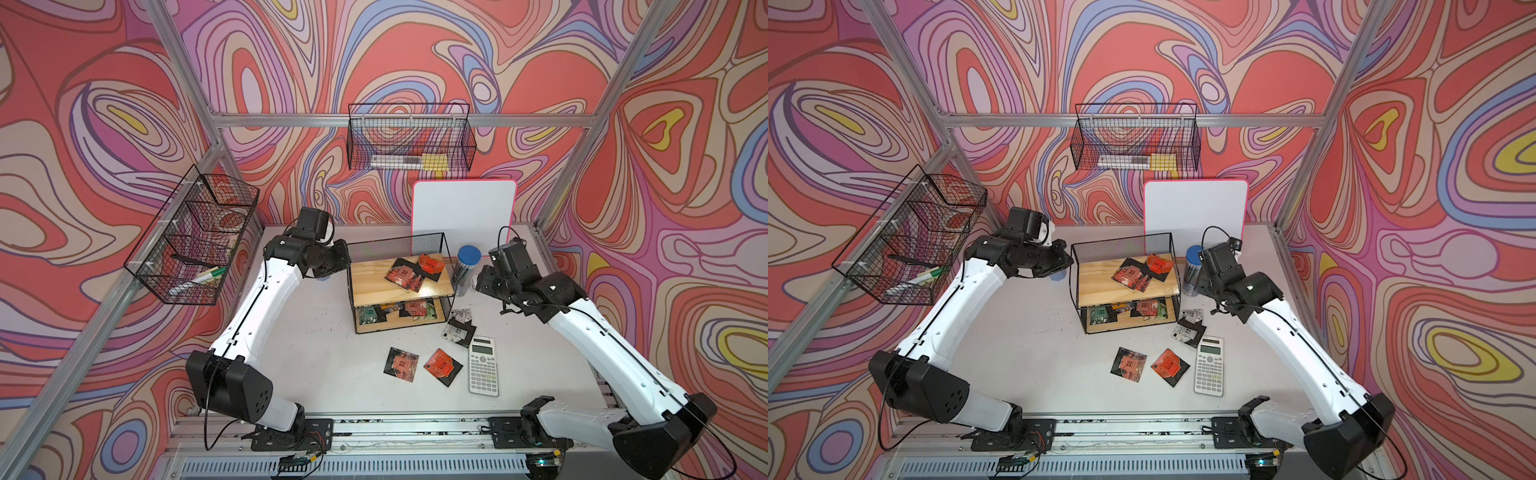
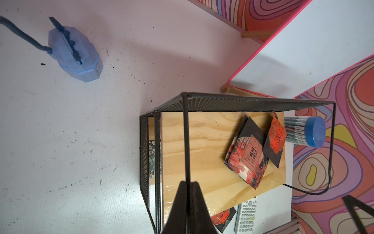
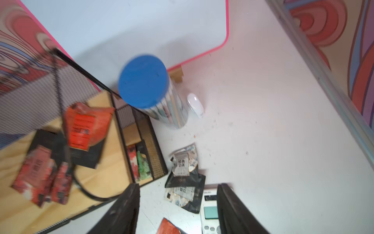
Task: Remove the tea bags from the shelf
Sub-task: Place the tea bag at the center of the board, then pick up the tea bag from the shelf.
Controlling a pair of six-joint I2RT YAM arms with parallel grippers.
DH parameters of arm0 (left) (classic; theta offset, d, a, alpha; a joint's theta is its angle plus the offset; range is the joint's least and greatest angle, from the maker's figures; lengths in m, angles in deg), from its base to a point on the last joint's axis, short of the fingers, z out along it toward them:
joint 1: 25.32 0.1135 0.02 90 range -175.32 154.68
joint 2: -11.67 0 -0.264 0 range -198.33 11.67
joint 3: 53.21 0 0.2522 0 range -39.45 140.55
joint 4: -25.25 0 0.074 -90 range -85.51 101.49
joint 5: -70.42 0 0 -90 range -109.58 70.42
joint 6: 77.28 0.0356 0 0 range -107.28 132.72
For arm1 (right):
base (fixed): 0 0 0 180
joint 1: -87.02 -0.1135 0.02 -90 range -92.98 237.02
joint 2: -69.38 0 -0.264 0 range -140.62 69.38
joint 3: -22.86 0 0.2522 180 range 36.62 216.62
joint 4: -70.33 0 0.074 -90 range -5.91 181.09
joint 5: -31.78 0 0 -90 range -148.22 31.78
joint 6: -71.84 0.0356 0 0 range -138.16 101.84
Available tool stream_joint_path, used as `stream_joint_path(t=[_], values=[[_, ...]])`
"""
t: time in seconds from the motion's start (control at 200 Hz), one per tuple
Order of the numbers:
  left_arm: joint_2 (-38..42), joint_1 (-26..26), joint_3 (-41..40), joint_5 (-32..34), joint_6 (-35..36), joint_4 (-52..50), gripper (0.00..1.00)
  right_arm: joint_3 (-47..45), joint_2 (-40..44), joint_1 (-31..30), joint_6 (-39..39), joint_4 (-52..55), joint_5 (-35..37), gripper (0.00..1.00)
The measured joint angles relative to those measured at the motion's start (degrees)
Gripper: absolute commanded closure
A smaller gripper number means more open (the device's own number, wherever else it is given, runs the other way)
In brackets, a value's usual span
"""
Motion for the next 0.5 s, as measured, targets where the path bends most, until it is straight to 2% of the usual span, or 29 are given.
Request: stream_joint_path(t=[0.12, 0.265, 0.34, 0.496], values=[[0.0, 0.0, 0.0, 0.0, 0.0, 0.0, 0.99, 12.6, -5.3, -1.6, -4.6, 3.1, 1.9, 0.32], [0.0, 0.0, 0.0, 0.0, 0.0, 0.0, 0.99, 28.7, -16.5, -8.0, -6.6, 8.2, 4.7, 0.32], [0.0, 0.0, 0.0, 0.0, 0.0, 0.0, 0.99, 36.9, -23.4, -11.5, -4.8, 11.7, 5.9, 0.29], [-0.1, 0.0, 0.0, 0.0, 0.0, 0.1, 0.99, 51.5, -37.0, -16.3, 3.1, 19.9, 8.8, 0.3]])
